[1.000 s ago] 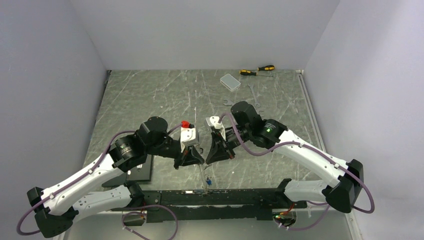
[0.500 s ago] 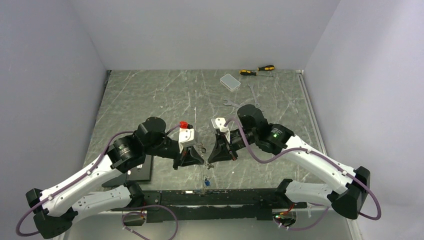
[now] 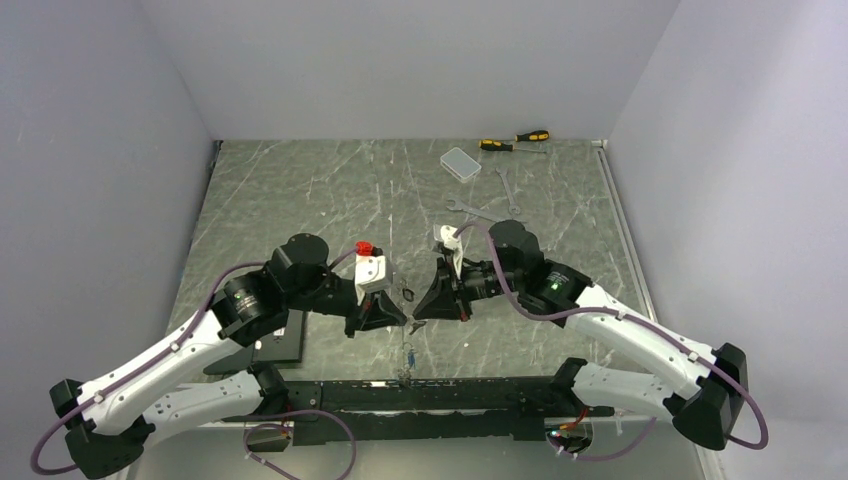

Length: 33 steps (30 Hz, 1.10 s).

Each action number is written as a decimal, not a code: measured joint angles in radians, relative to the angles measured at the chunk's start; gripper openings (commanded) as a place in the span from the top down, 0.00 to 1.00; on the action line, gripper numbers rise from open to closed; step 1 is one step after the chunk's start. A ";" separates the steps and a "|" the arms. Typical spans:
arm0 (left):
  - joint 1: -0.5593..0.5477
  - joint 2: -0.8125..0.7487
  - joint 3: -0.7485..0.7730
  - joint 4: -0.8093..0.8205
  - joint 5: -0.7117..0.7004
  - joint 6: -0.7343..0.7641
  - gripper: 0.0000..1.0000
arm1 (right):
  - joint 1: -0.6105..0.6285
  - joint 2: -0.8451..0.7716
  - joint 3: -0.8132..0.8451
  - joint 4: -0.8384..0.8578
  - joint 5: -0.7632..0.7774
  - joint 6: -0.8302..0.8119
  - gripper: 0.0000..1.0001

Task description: Put the keys on the keyring

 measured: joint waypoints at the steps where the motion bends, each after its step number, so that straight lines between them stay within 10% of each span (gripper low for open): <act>1: 0.001 -0.001 0.000 0.000 -0.003 0.002 1.00 | 0.000 -0.002 -0.010 0.020 0.016 0.040 1.00; 15: 0.006 -0.012 0.000 0.016 -0.060 0.019 1.00 | 0.000 -0.026 -0.037 0.093 0.253 0.430 1.00; 19: 0.006 -0.014 0.000 0.018 -0.064 0.021 1.00 | 0.000 -0.036 -0.037 0.088 0.267 0.462 0.66; 33: -0.003 -0.011 0.029 -0.073 0.017 0.036 1.00 | -0.015 -0.194 -0.060 0.044 0.195 0.149 0.55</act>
